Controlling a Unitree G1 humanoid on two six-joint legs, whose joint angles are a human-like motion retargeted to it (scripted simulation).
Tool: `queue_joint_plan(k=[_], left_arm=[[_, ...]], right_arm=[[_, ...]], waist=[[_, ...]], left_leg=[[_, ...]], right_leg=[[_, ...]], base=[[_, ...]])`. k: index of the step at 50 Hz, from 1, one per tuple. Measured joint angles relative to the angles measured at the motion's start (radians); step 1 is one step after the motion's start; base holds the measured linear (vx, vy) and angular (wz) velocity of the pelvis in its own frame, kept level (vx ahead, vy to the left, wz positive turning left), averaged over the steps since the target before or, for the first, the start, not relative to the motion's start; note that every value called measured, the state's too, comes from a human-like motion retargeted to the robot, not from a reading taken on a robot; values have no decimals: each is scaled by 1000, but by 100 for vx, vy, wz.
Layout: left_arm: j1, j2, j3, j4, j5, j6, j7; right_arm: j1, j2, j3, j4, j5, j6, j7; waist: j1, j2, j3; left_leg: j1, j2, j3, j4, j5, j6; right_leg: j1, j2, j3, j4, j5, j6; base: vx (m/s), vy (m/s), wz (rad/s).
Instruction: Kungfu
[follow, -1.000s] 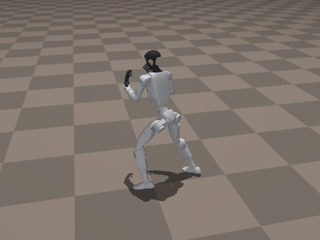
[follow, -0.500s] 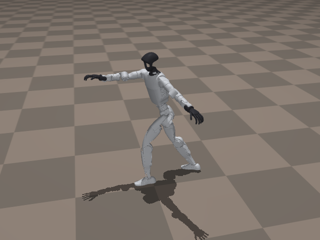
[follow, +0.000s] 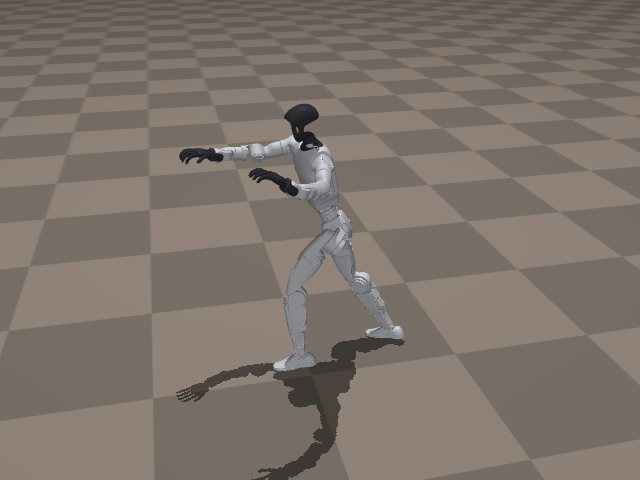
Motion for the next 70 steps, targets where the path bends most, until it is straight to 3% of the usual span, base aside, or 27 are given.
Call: queue_joint_plan(k=[9,13,15,20,28,30,32,33,35,37,43,45,48,52,55,57,62,70], left_arm=[[-496,-127,-585,-127,202,-46,-106],[-609,-118,-747,-128,190,-65,-198],[-629,-114,-774,-131,182,-72,-207],[-618,-97,-757,-181,150,-96,-125],[-537,-43,-714,-259,113,-86,-104],[-510,-42,-708,-273,104,-81,-96],[-479,-46,-700,-278,90,-78,-85],[-464,-51,-698,-275,82,-80,-76],[-437,-66,-698,-264,67,-88,-64],[-398,-99,-690,-254,58,-91,-73],[-145,-315,-584,-253,87,-83,-95],[-48,-410,-567,-248,120,-83,-112],[99,-587,-567,-186,186,-94,-127],[269,-960,-500,124,389,-146,-40],[337,-1181,-446,374,531,-127,96],[354,-1267,-453,461,569,-100,165],[367,-1324,-584,516,594,-87,242],[358,-1319,-678,456,609,-143,91]], right_arm=[[-59,225,124,-247,-38,-23,-27],[-89,297,146,-335,-10,-27,-82],[-88,321,146,-376,32,-65,-163],[-75,330,134,-432,46,-62,-171],[-34,332,160,-533,73,-58,-70],[-17,324,172,-549,76,-59,-54],[-1,314,187,-562,79,-63,-29],[7,312,195,-564,79,-64,-19],[29,311,207,-561,76,-63,-2],[61,311,215,-554,79,-66,22],[259,290,243,-546,99,-90,57],[360,277,254,-534,116,-117,55],[539,239,267,-499,134,-187,43],[788,195,299,-372,80,-306,48],[934,193,267,-312,-24,-361,82],[1004,175,244,-310,-60,-385,77],[1183,119,194,-390,-46,-400,-6],[1355,90,125,-530,87,-372,-47]], waist=[[-102,79,-43],[-127,108,-31],[-137,115,-25],[-151,126,-13],[-175,191,-34],[-186,202,-38],[-209,210,-32],[-224,214,-24],[-254,232,-15],[-281,261,-21],[-322,302,-34],[-352,297,-51],[-412,298,-77],[-536,391,-110],[-630,505,-76],[-665,539,-49],[-678,552,-2],[-612,562,14]], left_leg=[[19,78,44,56,-70,5],[43,122,80,80,-104,6],[60,136,102,83,-118,9],[117,184,186,71,-150,16],[214,393,367,8,-121,-31],[237,431,411,-7,-95,-40],[254,444,436,-16,-64,-49],[264,444,441,-21,-48,-55],[286,448,448,-44,-14,-63],[300,463,447,-77,25,-75],[407,453,367,-225,196,-174],[461,393,303,-325,271,-219],[514,301,226,-452,334,-219],[598,282,407,-628,325,-219],[582,358,453,-657,317,-219],[563,369,456,-654,316,-219],[567,400,476,-652,323,-219],[587,431,484,-646,329,-219]], right_leg=[[-84,-60,117,10,57,5],[-131,-90,173,10,92,2],[-152,-112,181,1,115,-1],[-220,-165,129,-10,190,-11],[-388,-208,-17,83,269,-210],[-418,-231,-63,101,316,-232],[-446,-244,-63,101,385,-176],[-458,-246,-48,95,413,-120],[-487,-238,-6,112,392,-40],[-533,-214,23,177,329,-27],[-701,-170,98,420,165,-58],[-767,-168,138,500,109,-66],[-856,-215,171,592,77,-58],[-937,-254,150,741,2,-84],[-948,-209,97,826,-63,-111],[-988,-179,114,862,-87,-126],[-1028,-121,133,902,-130,-163],[-1004,-76,128,857,-122,-197]], base=[[-12,15,-114],[-18,13,-142],[-20,13,-130],[-21,10,-129],[-28,-5,-175],[-28,-20,-143],[-38,-39,-99],[-38,-32,-71],[-36,-34,-60],[-25,-35,-61],[-23,-58,-75],[-15,-55,-26],[-17,-43,4],[-18,-26,34],[-13,-20,-4],[-17,-7,-32],[-15,-16,-33],[-4,3,-22]])
